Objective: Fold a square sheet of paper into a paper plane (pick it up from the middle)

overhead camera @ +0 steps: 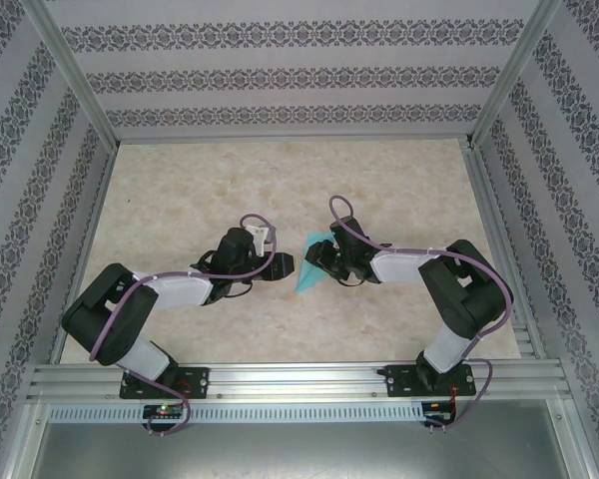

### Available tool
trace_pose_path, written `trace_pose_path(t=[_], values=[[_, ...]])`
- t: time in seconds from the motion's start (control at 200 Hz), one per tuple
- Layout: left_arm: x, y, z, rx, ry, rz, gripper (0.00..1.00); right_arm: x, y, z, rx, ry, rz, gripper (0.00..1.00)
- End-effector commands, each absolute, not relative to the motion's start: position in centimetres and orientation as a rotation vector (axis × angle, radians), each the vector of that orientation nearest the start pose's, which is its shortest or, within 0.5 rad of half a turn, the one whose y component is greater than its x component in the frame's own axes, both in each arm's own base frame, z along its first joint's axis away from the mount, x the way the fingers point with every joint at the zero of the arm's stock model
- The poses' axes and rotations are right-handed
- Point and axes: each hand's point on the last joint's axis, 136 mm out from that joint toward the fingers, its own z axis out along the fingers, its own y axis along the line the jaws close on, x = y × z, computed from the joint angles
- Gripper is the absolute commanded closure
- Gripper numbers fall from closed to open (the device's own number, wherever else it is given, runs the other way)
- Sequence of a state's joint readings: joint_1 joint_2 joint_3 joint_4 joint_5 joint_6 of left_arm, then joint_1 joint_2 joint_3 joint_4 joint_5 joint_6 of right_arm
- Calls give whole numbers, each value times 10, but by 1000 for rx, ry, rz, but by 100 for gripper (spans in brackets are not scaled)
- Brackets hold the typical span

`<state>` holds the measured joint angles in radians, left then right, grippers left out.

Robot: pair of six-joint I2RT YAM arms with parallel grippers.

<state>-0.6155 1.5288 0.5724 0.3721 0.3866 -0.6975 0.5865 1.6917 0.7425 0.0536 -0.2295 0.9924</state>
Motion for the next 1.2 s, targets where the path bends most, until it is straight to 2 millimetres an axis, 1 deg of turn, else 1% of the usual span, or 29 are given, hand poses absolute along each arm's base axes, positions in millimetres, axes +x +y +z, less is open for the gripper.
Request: trace_pose_path(t=[0.0,0.06,0.105,0.18,0.36,0.445,0.604,0.679,0.784,0.899,1.194], values=[[283,-278,81,85,2361,-1164,58,289,219,-9,500,2760,626,55],[284,-284,81,87,2361,-1202,63,288,218,-11,504,2768,615,56],[284,-287,80,75,2371,-1225,65,286,216,-14,512,2779,603,56],[286,-291,77,60,2402,-1240,70,283,216,-19,520,2796,595,60],[290,-301,72,64,2423,-1267,78,277,216,-28,516,2841,573,62],[292,-303,70,55,2423,-1264,79,274,215,-32,507,2869,556,62],[294,-310,64,70,2459,-1279,81,269,215,-37,473,2928,528,58],[294,-311,60,70,2483,-1270,83,266,215,-40,453,2960,507,59],[295,-310,57,65,2496,-1260,86,263,214,-45,430,2997,489,64],[296,-308,52,47,2518,-1230,88,259,215,-48,399,3034,475,66],[297,-299,38,-15,2567,-1167,91,254,213,-60,291,3117,407,62]])
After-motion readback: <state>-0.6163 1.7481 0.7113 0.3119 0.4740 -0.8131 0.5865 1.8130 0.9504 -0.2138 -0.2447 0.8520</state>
